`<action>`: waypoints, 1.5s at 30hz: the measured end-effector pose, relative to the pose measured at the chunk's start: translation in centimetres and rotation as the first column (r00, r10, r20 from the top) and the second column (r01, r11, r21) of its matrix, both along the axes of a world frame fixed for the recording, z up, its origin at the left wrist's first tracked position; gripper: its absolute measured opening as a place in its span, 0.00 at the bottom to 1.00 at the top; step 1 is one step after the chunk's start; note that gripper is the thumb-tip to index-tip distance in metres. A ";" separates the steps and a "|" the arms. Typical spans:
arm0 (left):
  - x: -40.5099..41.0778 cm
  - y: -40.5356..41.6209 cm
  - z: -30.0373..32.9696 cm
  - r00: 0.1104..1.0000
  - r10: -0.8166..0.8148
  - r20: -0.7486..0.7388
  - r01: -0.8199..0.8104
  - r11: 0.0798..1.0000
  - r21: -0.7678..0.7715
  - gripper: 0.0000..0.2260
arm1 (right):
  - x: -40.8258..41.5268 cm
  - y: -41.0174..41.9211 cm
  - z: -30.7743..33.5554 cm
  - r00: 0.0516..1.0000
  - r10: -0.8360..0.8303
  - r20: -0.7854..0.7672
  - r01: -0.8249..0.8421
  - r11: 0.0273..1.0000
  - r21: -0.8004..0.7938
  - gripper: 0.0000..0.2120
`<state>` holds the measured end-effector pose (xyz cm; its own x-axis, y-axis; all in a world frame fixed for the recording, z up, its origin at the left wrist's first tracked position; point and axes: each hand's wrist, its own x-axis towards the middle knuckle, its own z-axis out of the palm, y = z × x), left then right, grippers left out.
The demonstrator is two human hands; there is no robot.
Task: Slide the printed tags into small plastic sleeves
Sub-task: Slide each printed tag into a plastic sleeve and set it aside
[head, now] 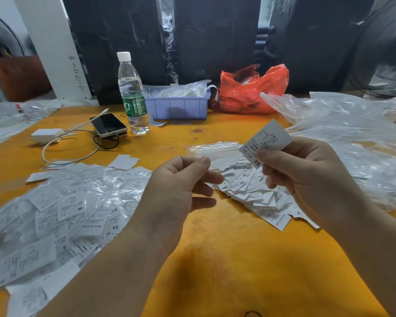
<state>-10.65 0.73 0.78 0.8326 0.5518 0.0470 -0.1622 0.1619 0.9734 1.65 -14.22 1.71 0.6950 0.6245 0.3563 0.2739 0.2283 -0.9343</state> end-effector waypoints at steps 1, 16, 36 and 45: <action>0.0 0.0 0.0 1.000 -0.003 0.001 0.003 1.000 -0.004 0.06 | 0.0 0.0 0.1 1.000 -0.013 0.021 0.013 1.000 -0.004 0.07; 0.0 0.1 0.0 1.000 -0.010 -0.007 0.010 1.000 -0.005 0.05 | 0.5 -0.5 0.2 0.994 0.011 0.105 -0.010 1.000 -0.008 0.04; 0.3 -0.1 -0.3 0.967 -0.217 -0.130 0.227 0.971 0.070 0.15 | -0.4 0.0 -0.1 0.954 0.300 -0.024 -0.299 0.939 -0.172 0.07; 0.0 -0.2 -0.4 0.969 -0.194 -0.150 0.220 0.959 0.177 0.10 | -0.3 0.2 -0.4 0.950 0.310 -0.042 -0.312 0.930 -0.195 0.09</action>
<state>-10.67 0.53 0.36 0.9335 0.3581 0.0188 -0.0153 -0.0126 0.9998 1.34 -14.05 1.35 0.4579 0.8666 0.1982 0.2093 0.1116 -0.9715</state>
